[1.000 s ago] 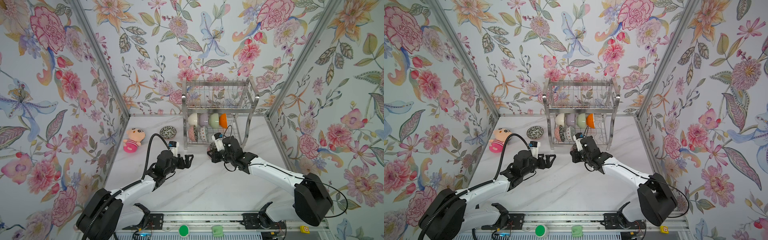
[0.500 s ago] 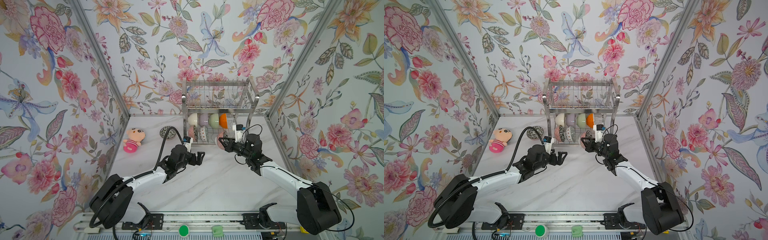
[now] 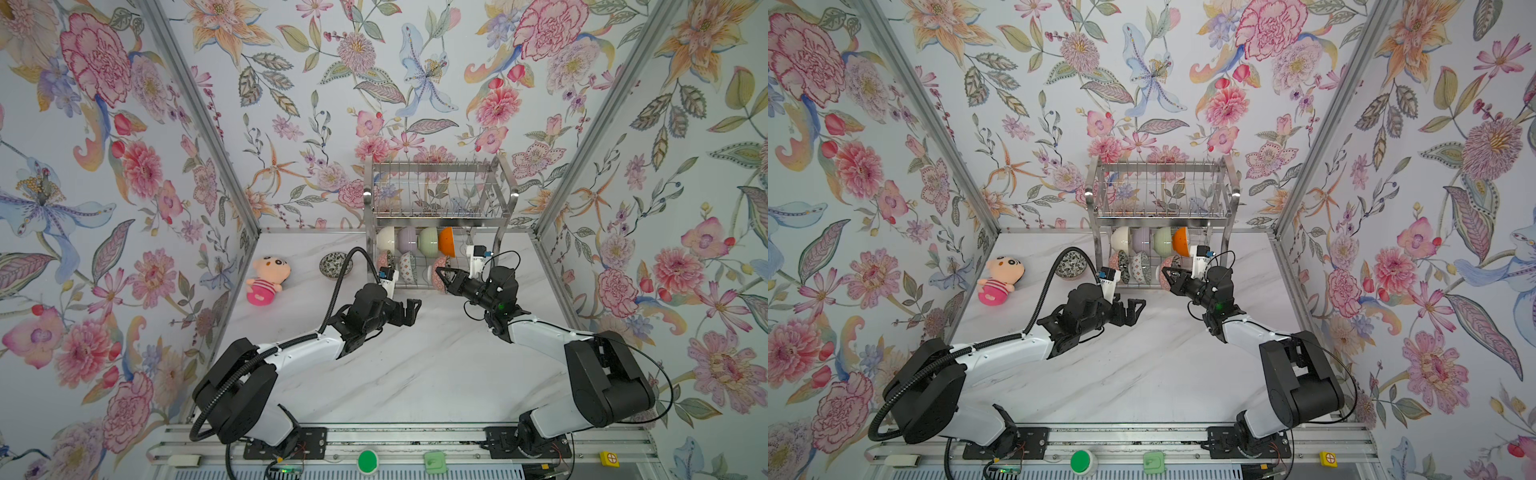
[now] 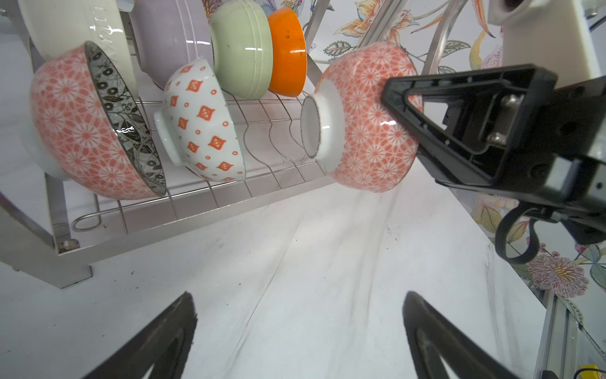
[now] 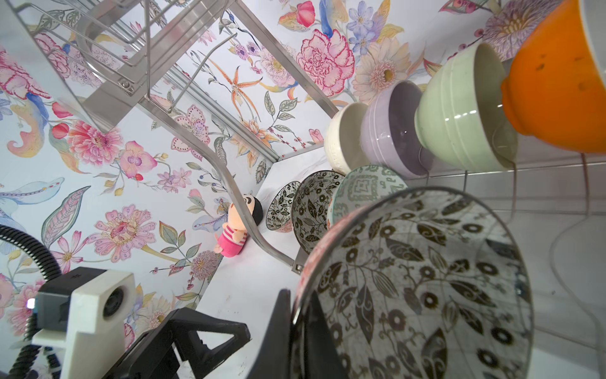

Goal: Load the bowls into the dish rack
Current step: 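Carry the leaf-patterned bowl into the rack with the right gripper while the left gripper follows, then lower the leaf-patterned bowl upright into the rack beside the green-patterned bowl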

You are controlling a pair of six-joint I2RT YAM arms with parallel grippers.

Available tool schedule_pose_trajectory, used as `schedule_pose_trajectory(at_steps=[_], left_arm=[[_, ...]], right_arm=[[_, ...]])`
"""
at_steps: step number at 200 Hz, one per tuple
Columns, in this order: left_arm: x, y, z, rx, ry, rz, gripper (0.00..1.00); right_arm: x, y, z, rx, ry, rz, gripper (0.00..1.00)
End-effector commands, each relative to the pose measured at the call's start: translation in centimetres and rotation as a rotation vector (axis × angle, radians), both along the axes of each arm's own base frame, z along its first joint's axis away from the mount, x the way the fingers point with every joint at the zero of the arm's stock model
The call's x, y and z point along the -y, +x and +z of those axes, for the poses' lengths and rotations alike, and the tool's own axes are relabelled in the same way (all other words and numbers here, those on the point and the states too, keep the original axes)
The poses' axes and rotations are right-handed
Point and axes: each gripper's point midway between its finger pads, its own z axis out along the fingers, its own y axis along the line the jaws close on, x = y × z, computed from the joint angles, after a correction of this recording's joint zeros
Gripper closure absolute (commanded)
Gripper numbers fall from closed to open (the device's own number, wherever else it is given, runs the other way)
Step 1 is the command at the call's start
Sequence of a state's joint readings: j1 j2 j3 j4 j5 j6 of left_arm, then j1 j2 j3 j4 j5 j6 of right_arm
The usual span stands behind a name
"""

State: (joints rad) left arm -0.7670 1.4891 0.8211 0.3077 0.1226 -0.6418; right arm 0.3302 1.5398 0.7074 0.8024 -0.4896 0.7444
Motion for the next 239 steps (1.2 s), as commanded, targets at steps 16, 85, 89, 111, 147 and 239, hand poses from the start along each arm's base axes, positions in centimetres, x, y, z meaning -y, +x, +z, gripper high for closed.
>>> schedule_pose_trajectory(at_steps=[16, 85, 89, 111, 147, 239], left_arm=[[0.6, 0.2, 0.1, 0.012, 0.031, -0.014, 0.01], [-0.3, -0.2, 0.3, 0.015, 0.057, 0.005, 0.01], [-0.4, -0.1, 0.3, 0.018, 0.058, 0.007, 0.01], [-0.7, -0.3, 0.3, 0.016, 0.060, 0.011, 0.01], [-0.9, -0.4, 0.0, 0.007, 0.074, 0.016, 0.01], [-1.1, -0.3, -0.1, 0.002, 0.089, 0.024, 0.01]], right_arm=[[-0.3, 1.8, 3.4, 0.096, 0.109, -0.015, 1.00], [-1.2, 4.7, 2.0, 0.071, 0.180, -0.020, 1.00], [-1.2, 4.9, 1.9, 0.068, 0.180, -0.019, 1.00], [-1.6, 5.7, 1.0, 0.050, 0.187, -0.013, 1.00], [-1.9, 6.4, 0.2, 0.046, 0.217, -0.010, 1.00], [-2.7, 7.6, -2.5, 0.000, 0.227, 0.000, 1.00]])
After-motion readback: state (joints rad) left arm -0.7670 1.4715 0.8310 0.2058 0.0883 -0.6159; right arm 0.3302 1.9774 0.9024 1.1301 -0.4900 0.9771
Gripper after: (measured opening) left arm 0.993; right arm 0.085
